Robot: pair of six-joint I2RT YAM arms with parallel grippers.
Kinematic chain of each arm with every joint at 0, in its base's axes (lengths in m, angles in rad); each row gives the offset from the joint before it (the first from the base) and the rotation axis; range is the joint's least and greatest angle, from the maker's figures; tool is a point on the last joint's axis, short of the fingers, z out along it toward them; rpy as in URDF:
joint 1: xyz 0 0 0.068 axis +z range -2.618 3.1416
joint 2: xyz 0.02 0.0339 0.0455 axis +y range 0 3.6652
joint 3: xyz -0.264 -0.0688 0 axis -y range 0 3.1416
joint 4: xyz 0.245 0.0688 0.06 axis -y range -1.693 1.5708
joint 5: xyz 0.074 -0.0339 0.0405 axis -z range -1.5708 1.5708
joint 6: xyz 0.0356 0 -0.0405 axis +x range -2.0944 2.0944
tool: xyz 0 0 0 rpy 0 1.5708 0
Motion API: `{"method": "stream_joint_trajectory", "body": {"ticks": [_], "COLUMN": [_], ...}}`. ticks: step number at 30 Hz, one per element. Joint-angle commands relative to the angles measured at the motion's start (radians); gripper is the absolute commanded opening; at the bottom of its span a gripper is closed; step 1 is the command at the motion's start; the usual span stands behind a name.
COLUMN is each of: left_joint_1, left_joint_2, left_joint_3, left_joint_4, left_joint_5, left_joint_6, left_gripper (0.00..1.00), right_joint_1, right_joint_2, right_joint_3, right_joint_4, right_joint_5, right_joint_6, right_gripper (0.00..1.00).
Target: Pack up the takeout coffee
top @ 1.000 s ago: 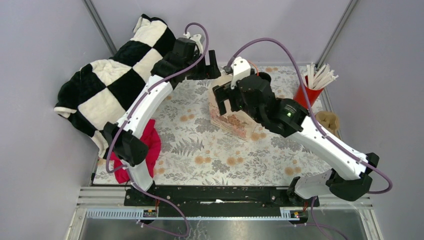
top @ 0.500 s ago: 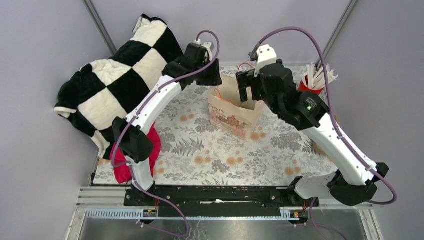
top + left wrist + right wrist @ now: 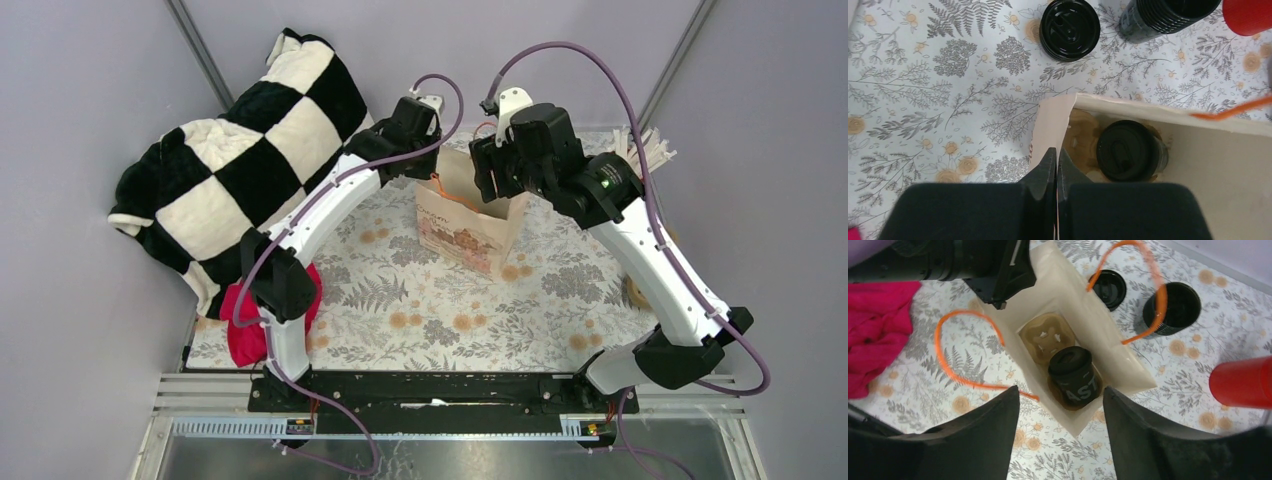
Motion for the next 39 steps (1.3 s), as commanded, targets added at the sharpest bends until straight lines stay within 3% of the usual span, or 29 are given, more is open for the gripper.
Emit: {"method": "stream_joint_trajectory", "body": {"ticks": [1,5,12,16,20,25,31,39], "left_joint_1": [-0.03,-0.063,-0.097,-0.11,-0.117,-0.12,-0.121,-0.125], "left_joint_2": [-0.141,-0.313,-0.551,-0.623,-0.685,-0.742,-0.822,-0.901], "left_joint_3": [-0.054,-0.27,-0.564,-0.652,-0.728,-0.79,-0.878,-0.991], "left_joint_4": [0.051,0.192,0.362,0.388,0.405,0.416,0.448,0.552], "left_joint_5": [-0.102,-0.167,-0.172,-0.166,-0.174,-0.172,-0.169,-0.215], "left_joint_6": [0.044,0.042,0.022,0.023,0.009,-0.014,-0.031,0.0], "left_gripper": [0.0,0.0,0.0,0.0,0.0,0.0,0.0,0.0], "right_joint_1": [-0.004,-0.004,0.005,0.006,0.025,0.162,0.181,0.197], "right_joint_2": [0.008,0.022,0.04,0.023,0.016,0.061,0.083,0.101], "right_joint_3": [0.008,-0.018,-0.089,-0.156,-0.231,-0.268,-0.331,-0.398], "right_joint_4": [-0.013,0.01,0.037,0.059,0.128,0.163,0.257,0.263], "right_joint_5": [-0.155,-0.302,-0.419,-0.52,-0.559,-0.439,-0.431,-0.366], "right_joint_6": [-0.059,-0.117,-0.297,-0.455,-0.476,-0.495,-0.448,-0.531], "right_gripper": [0.61,0.36,0.35,0.23,0.22,0.3,0.27,0.26]}}
